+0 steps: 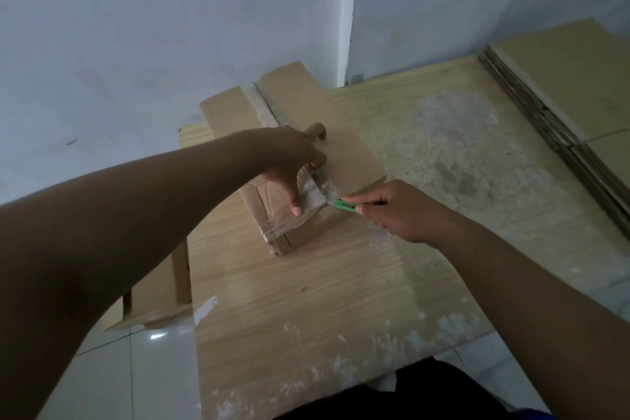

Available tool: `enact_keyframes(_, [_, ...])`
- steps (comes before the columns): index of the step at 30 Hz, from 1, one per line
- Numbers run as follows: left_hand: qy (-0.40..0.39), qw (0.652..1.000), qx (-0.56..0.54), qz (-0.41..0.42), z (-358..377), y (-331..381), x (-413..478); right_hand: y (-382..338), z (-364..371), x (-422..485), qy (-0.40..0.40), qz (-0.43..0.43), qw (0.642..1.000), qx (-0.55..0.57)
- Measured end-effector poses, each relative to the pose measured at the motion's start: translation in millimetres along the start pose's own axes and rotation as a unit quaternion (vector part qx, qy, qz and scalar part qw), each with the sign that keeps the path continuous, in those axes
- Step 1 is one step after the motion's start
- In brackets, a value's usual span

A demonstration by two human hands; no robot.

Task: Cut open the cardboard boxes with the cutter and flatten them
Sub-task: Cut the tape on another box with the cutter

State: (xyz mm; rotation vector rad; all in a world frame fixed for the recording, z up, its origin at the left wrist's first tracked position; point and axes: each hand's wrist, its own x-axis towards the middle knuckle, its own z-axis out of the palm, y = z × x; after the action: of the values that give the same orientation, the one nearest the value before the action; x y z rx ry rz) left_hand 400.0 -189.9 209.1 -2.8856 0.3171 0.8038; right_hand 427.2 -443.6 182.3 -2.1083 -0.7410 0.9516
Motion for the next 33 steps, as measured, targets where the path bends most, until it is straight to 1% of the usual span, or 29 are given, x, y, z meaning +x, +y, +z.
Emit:
enact_keyframes(2, [0.002, 1.000, -0.006, 0.003, 0.7, -0.9, 0.3, 0.2, -0.5, 2.9, -0.014, 0.012, 0.999, 0.037])
enact_keyframes(4, [0.001, 1.000, -0.016, 0.004, 1.9, -1.7, -0.2, 3.9, -3.6, 2.9, -0.024, 0.010, 0.999, 0.045])
enact_keyframes(7, [0.003, 1.000, -0.029, 0.001, 3.1, -3.4, 2.0, 21.6, -3.9, -12.1, -0.060, 0.006, 0.998, -0.019])
enact_keyframes(8, [0.005, 0.999, -0.034, 0.000, 3.2, -4.5, 2.5, 30.3, -0.5, -19.7, -0.061, 0.005, 0.998, -0.015])
enact_keyframes(9, [0.007, 0.999, -0.038, 0.000, 3.1, -5.7, 2.7, 37.2, 3.0, -26.9, -0.051, 0.008, 0.998, 0.020])
enact_keyframes(11, [0.005, 0.999, -0.045, -0.002, 2.9, -5.3, 1.9, 44.3, 6.9, -38.6, -0.009, 0.019, 0.993, 0.118])
enact_keyframes(12, [0.003, 0.999, -0.046, -0.004, 2.1, -3.8, 1.2, 44.6, 7.4, -40.3, 0.013, 0.020, 0.989, 0.148])
enact_keyframes(14, [-0.002, 0.999, -0.049, -0.011, 1.1, -1.7, -0.6, 40.3, 9.9, -36.3, 0.056, 0.018, 0.981, 0.186])
enact_keyframes(16, [0.004, 0.999, -0.043, -0.015, 3.3, -2.8, -4.5, 33.3, 14.7, -24.1, 0.119, 0.019, 0.970, 0.210])
enact_keyframes(18, [0.037, 0.998, -0.048, -0.018, 9.4, -4.1, -8.9, 28.5, 20.3, -10.2, 0.172, 0.018, 0.968, 0.179])
enact_keyframes(20, [0.094, 0.989, -0.107, -0.043, 24.7, -0.7, -10.5, 26.4, 26.5, -0.3, 0.198, 0.017, 0.973, 0.114])
enact_keyframes(21, [0.118, 0.979, -0.146, -0.078, 35.3, 2.7, -9.7, 25.0, 29.0, 1.8, 0.206, 0.020, 0.974, 0.087])
enact_keyframes(22, [0.126, 0.964, -0.192, -0.134, 45.6, 7.2, -8.8, 23.0, 31.3, 2.4, 0.214, 0.023, 0.974, 0.066])
enact_keyframes(24, [0.088, 0.917, -0.286, -0.265, 62.9, 15.3, -4.0, 18.8, 35.3, -0.9, 0.225, 0.020, 0.974, 0.013])
enact_keyframes(25, [0.066, 0.897, -0.314, -0.306, 68.3, 18.7, -1.2, 16.5, 38.5, -3.5, 0.232, 0.013, 0.972, -0.021])
enact_keyframes(26, [0.055, 0.883, -0.329, -0.329, 70.9, 22.2, 1.3, 15.4, 42.1, -6.2, 0.244, 0.002, 0.969, -0.050])
enact_keyframes(29, [0.059, 0.865, -0.347, -0.357, 68.0, 31.5, 9.7, 16.5, 56.0, -16.2, 0.258, -0.022, 0.958, -0.119])
enact_keyframes(33, [0.039, 0.863, -0.349, -0.364, 65.2, 31.5, 15.5, 16.8, 80.3, -38.4, 0.248, -0.054, 0.951, -0.177])
